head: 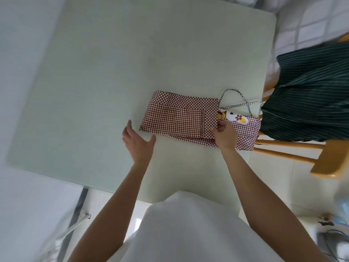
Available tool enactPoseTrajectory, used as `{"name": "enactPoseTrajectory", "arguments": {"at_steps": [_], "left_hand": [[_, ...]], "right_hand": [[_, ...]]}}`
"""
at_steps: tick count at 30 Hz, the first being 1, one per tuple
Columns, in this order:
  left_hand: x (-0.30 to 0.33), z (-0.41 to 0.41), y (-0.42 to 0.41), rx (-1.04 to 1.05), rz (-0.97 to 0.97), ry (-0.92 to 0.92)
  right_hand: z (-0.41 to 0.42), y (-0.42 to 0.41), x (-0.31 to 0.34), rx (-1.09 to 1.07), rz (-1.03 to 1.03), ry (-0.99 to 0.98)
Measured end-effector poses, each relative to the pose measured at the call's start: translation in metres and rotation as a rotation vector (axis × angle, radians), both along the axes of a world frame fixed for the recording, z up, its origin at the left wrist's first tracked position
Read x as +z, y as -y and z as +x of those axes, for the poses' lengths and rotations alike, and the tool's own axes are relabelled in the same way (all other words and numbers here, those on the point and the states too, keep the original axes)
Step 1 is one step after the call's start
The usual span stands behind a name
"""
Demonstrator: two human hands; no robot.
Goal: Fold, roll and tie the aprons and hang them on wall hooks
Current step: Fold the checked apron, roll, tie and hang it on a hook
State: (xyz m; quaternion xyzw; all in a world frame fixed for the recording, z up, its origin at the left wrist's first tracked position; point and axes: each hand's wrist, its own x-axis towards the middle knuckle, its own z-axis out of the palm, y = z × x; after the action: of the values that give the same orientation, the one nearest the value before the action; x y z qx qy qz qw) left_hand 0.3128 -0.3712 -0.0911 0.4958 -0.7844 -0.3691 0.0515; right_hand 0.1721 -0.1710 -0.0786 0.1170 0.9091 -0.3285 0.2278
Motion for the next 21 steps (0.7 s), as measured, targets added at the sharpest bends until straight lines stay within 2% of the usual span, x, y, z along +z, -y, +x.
{"name": "enactPoseTrajectory", "arguments": {"at_steps": [2,5,7,10,17,19,21], "left_hand": [[-0.006,0.001,0.009,0.056,0.230,0.002],[0.000,-0.009,0.007,0.107,0.461,-0.182],[0.009,-0.016,-0.001,0.080,0.508,-0.327],[0.014,-0.027,-0.018,0.014,0.516,-0.410],[0.001,-0.051,-0.043,-0.007,0.147,-0.321],[-0.005,-0.048,-0.037,-0.164,0.018,-0.313],[-0.013,-0.040,-0.027,-0.448,-0.103,-0.316]], "right_hand": [[-0.001,0.000,-0.002,-0.003,-0.019,-0.010],[-0.003,-0.003,-0.005,-0.016,-0.045,-0.039],[-0.004,-0.005,-0.004,-0.026,-0.061,-0.049],[-0.004,-0.012,-0.004,-0.074,-0.096,-0.053],[-0.007,-0.026,-0.004,-0.143,-0.104,-0.066],[-0.007,-0.033,-0.001,-0.146,-0.099,-0.090],[-0.004,-0.052,0.003,-0.166,-0.069,-0.103]]}}
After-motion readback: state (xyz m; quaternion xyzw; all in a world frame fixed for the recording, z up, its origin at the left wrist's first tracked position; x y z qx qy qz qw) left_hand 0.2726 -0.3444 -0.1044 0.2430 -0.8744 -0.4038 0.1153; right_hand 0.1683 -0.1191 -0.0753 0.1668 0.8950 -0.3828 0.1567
